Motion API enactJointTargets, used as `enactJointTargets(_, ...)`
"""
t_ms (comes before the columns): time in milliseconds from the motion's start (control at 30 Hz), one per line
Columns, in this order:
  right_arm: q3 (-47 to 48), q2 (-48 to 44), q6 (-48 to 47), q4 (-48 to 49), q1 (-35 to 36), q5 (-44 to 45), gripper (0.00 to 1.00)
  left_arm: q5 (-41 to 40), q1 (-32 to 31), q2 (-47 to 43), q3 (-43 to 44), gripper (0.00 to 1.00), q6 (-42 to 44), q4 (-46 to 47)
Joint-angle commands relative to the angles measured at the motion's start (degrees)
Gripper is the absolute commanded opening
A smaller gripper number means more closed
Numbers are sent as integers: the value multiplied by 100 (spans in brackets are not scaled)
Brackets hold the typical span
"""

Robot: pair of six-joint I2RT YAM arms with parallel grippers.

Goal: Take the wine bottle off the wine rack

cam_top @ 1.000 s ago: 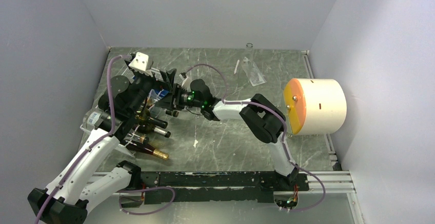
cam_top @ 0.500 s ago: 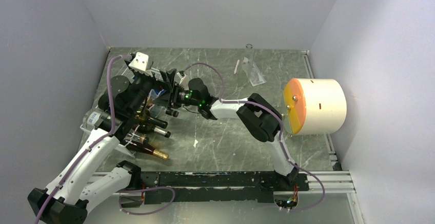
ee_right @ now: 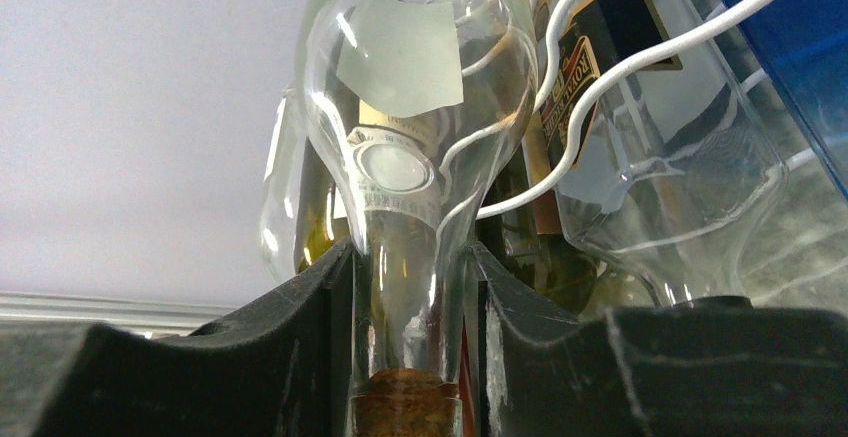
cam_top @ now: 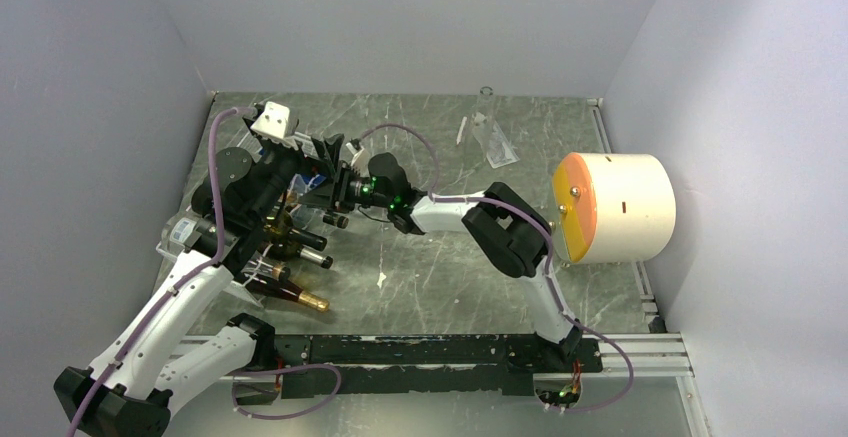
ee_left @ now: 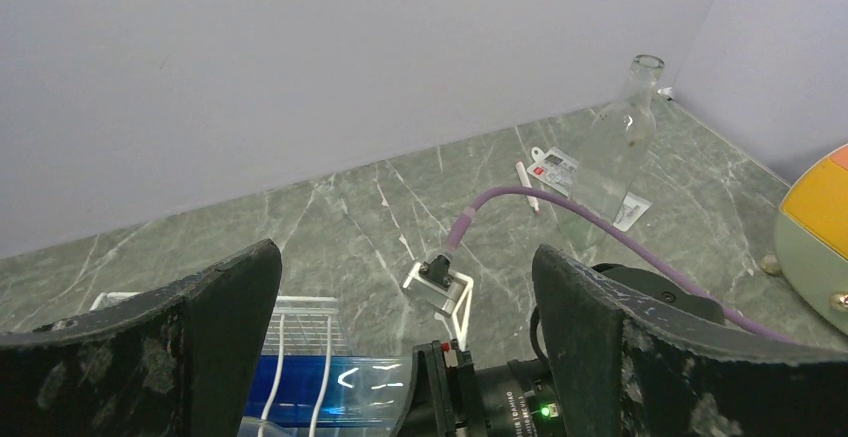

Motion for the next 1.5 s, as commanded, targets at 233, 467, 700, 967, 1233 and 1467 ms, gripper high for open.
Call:
enactJointTargets(233, -591, -1481, 54, -493, -317, -22, 0, 76, 49, -81, 35, 99, -52, 95)
enactJointTargets(467, -904, -2126, 24, -1351, -617, -291, 0, 146, 50, -140, 37, 99, -81, 113)
enactJointTargets(700, -1055, -2467, -420, -1778, -814, -94, 0, 209, 54, -96, 63, 99, -101, 102)
enactJointTargets(967, -733, -1654, -221, -582, -774, -382, 0, 211, 49, -34, 66, 99, -90, 97)
enactJointTargets(1233, -593, -1226, -112, -117, -746, 56, 15, 176, 49, -46, 46, 99, -63, 101)
enactJointTargets(1467, -148, -605, 160, 224, -747, 257, 26, 188, 51, -4, 33, 99, -75, 134)
